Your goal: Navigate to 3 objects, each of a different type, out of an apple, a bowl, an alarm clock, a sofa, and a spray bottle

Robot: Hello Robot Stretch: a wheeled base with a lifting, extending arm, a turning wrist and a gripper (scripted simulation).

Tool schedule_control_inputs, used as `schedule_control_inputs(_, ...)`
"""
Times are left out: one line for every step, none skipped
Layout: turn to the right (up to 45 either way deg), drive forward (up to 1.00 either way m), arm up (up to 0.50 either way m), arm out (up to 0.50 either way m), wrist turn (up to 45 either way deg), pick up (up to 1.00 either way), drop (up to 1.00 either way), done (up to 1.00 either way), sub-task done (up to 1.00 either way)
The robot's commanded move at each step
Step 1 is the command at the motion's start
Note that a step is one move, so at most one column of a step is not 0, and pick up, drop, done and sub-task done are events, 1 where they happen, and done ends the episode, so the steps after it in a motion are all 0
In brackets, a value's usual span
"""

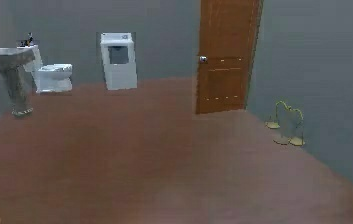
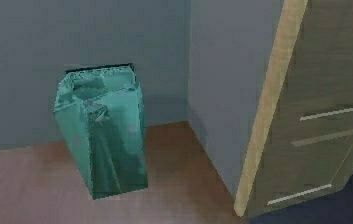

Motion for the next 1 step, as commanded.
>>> schedule_control_inputs(45.0,0.0,0.0,0.0,0.0,0.0,0.0,0.0,0.0)
